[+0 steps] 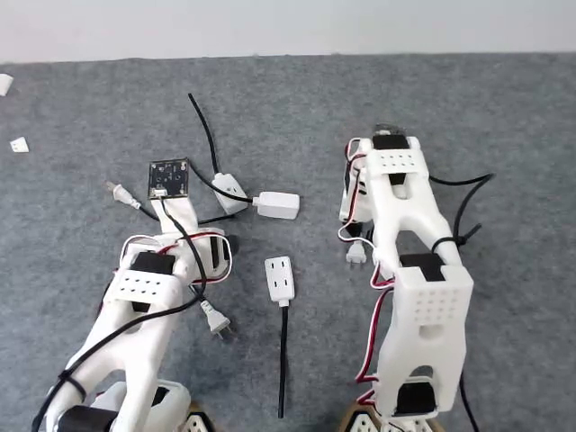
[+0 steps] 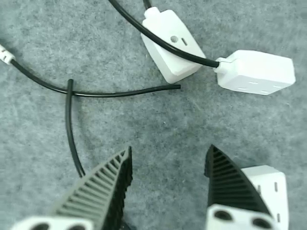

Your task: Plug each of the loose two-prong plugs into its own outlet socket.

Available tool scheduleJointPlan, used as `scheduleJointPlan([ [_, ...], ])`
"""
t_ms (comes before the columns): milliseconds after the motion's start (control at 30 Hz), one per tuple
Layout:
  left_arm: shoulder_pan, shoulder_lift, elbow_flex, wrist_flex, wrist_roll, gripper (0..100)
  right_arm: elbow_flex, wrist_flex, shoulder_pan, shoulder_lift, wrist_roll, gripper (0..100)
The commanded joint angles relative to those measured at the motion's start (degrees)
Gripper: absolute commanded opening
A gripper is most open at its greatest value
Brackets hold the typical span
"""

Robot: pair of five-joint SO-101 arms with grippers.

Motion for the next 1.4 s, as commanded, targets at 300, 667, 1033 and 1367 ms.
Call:
scheduleJointPlan([
  [300,-0.3,-0.4,-1.1,-0.2,-0.4,24,-1.5,0.7,-1.2,0.0,1.1,6.5],
  [667,-0.3,-0.4,-1.1,-0.2,-0.4,24,-1.6,2.2,-1.7,2.9,4.2,5.2],
  [1033,0.2,-0.4,-1.1,-0.1,-0.4,24,-3.0,4.6,-1.5,0.7,4.7,0.8],
  [1367,0.2,12.5,-10.4,5.5,-4.0,23,-5.7,15.8,-8.5,-21.0,14.5,0.8],
])
